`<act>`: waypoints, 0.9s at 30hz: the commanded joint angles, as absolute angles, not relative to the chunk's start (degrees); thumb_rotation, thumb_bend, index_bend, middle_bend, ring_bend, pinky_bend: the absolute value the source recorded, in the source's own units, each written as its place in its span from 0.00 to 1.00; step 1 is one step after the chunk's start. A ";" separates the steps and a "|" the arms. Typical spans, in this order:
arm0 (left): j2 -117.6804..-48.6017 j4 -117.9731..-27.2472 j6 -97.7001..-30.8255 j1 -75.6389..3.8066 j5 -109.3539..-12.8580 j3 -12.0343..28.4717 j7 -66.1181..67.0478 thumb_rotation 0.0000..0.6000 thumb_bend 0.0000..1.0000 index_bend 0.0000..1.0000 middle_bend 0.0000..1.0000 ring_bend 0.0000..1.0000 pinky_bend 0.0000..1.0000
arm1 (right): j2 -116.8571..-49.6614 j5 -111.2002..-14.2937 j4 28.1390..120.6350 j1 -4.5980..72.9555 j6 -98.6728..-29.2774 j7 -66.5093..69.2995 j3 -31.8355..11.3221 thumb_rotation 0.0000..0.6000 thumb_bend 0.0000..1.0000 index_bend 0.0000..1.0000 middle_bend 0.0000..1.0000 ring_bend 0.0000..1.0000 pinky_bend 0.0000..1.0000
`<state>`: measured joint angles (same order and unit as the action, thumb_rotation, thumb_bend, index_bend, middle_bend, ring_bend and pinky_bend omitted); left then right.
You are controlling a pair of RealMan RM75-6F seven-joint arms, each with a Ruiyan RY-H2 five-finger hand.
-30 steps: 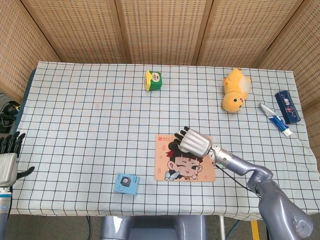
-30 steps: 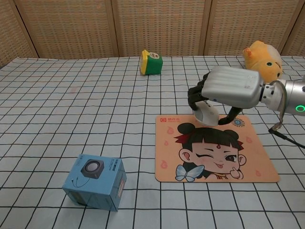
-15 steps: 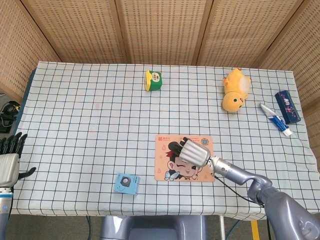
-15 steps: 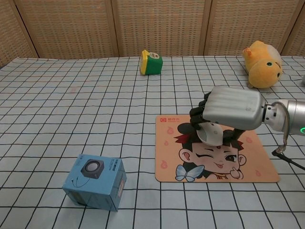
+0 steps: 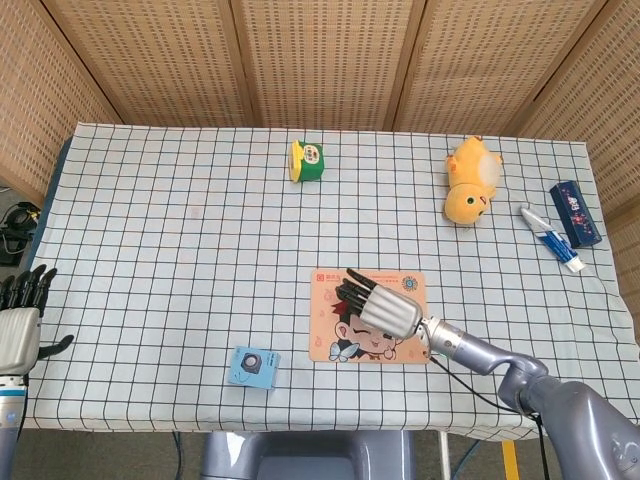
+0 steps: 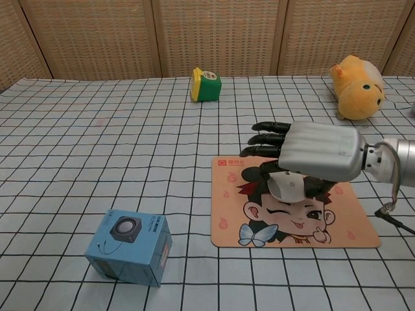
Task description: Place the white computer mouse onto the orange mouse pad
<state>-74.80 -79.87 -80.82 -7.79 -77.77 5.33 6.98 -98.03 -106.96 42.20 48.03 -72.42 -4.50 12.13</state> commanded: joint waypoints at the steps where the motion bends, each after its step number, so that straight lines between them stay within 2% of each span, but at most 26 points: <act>1: -74.54 -80.18 -81.29 -7.65 -78.02 5.42 6.52 1.00 0.00 0.00 0.00 0.00 0.00 | -97.03 -107.29 44.90 47.77 -72.26 -7.56 11.79 1.00 0.18 0.33 0.11 0.06 0.03; 8: -73.91 -80.75 -81.90 -7.41 -78.46 5.50 5.38 1.00 0.00 0.00 0.00 0.00 0.00 | -93.74 -105.04 50.86 46.31 -70.36 -15.01 9.82 1.00 0.17 0.29 0.06 0.01 0.00; 15: -73.23 -81.68 -82.90 -6.99 -79.56 5.16 4.46 1.00 0.00 0.00 0.00 0.00 0.00 | -86.48 -96.10 60.14 38.85 -74.48 -24.37 4.08 1.00 0.17 0.29 0.05 0.00 0.00; 21: -73.00 -82.31 -83.44 -6.76 -80.34 4.82 4.28 1.00 0.00 0.00 0.00 0.00 0.00 | -82.40 -89.29 66.39 32.51 -79.16 -21.03 0.66 1.00 0.17 0.27 0.05 0.00 0.00; 27: -73.08 -82.67 -84.89 -6.31 -81.88 4.26 4.61 1.00 0.00 0.00 0.00 0.00 0.00 | -79.70 -82.66 71.27 24.79 -82.84 -11.06 -1.06 1.00 0.17 0.20 0.01 0.00 0.00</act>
<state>-73.07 -82.62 -84.81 -6.37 -81.81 4.33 4.57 -81.30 -85.41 68.72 28.07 -80.91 -14.92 0.03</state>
